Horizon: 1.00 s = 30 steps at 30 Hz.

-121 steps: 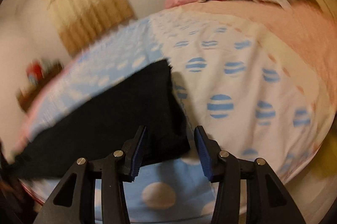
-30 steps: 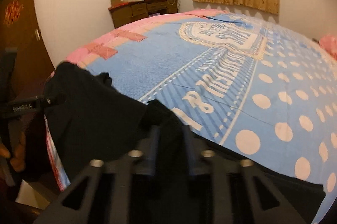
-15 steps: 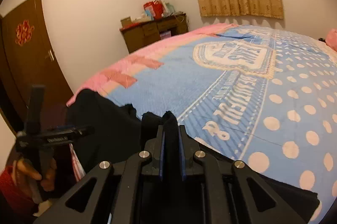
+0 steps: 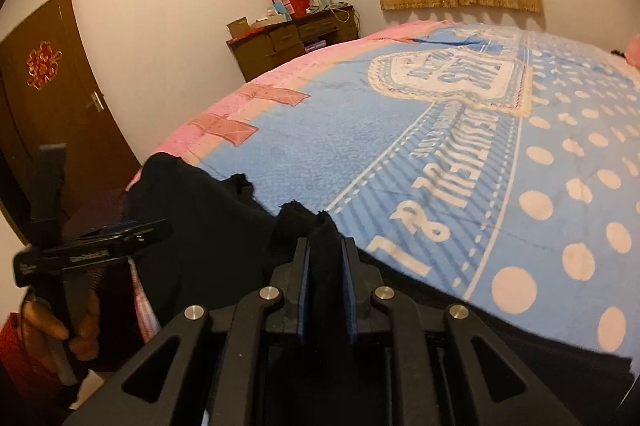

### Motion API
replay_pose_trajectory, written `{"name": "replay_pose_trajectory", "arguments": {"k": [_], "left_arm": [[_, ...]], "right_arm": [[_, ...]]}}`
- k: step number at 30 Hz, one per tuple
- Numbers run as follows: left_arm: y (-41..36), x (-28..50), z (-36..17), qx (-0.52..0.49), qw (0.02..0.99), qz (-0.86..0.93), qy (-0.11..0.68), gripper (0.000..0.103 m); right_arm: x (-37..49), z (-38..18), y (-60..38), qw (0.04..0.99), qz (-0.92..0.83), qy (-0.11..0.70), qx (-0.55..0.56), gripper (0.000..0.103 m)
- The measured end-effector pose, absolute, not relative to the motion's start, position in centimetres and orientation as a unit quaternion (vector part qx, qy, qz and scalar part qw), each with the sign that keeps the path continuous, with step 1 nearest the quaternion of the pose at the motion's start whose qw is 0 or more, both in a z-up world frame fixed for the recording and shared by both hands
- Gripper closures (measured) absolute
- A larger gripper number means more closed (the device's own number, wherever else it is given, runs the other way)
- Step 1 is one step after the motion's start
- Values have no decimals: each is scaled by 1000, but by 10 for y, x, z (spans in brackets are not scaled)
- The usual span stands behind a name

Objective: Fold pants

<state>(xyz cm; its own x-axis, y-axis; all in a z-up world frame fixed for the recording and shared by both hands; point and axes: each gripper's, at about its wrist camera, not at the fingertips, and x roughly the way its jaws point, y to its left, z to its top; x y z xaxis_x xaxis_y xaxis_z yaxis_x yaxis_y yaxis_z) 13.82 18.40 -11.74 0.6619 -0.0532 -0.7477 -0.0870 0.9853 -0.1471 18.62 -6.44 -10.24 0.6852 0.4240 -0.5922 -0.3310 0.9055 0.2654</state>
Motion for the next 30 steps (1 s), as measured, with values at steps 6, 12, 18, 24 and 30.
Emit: {"name": "replay_pose_trajectory", "arguments": {"k": [6, 12, 18, 24, 30], "left_arm": [[186, 137, -116, -94, 908, 9, 408, 6], [178, 136, -115, -88, 910, -6, 406, 6], [174, 135, -113, -83, 912, -10, 401, 6], [183, 137, -113, -94, 911, 5, 401, 6], [200, 140, -105, -56, 918, 58, 388, 6]], "right_arm": [[188, -109, -74, 909, 202, 350, 105, 87], [188, -108, -78, 905, 211, 346, 127, 80], [176, -91, -63, 922, 215, 313, 74, 90], [186, -73, -43, 930, 227, 285, 43, 90], [193, -87, -56, 921, 229, 299, 103, 90]]}}
